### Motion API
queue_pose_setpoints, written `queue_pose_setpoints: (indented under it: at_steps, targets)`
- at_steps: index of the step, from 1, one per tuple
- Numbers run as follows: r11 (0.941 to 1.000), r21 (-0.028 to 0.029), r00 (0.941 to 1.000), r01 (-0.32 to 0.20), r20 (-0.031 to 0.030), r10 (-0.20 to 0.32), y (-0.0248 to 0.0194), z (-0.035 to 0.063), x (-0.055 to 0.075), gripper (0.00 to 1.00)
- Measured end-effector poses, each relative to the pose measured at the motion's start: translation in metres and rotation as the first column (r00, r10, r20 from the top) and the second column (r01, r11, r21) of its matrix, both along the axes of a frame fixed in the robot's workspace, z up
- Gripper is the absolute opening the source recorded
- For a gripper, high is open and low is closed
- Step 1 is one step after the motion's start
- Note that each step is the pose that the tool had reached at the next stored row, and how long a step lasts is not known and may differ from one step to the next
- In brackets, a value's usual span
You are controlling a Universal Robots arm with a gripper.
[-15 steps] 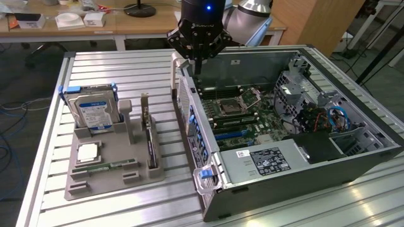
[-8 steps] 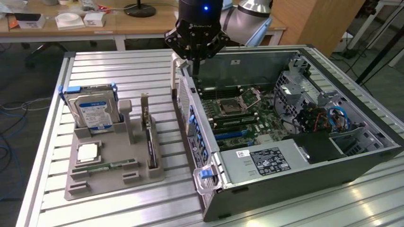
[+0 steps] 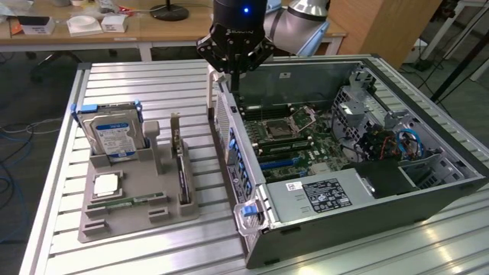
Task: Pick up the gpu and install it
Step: 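Reach for the gpu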
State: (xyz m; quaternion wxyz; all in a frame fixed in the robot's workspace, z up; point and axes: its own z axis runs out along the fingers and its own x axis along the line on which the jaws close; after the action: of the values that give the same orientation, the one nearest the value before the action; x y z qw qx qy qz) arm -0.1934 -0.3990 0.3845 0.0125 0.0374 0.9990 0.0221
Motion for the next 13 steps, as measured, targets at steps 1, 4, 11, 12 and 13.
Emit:
queue_pose_setpoints:
  at_steps: [1, 4, 11, 12, 13]
  targets:
    - [1.0, 0.0, 1.0, 0.0, 0.0, 0.0, 0.0, -0.0001, -0.0006, 0.11]
    - [1.0, 0.0001, 1.0, 0.0, 0.0001, 0.0, -0.0001, -0.0003, -0.0021, 0.11]
    - [1.0, 0.0, 1.0, 0.0, 0.0001, 0.0, -0.0001, -0.0007, -0.0057, 0.11]
    - [1.0, 0.0, 1.0, 0.0, 0.0, 0.0, -0.0001, -0.0008, -0.0063, 0.11]
    - [1.0, 0.0001, 1.0, 0.0, 0.0001, 0.0, -0.0001, -0.0009, -0.0068, 0.11]
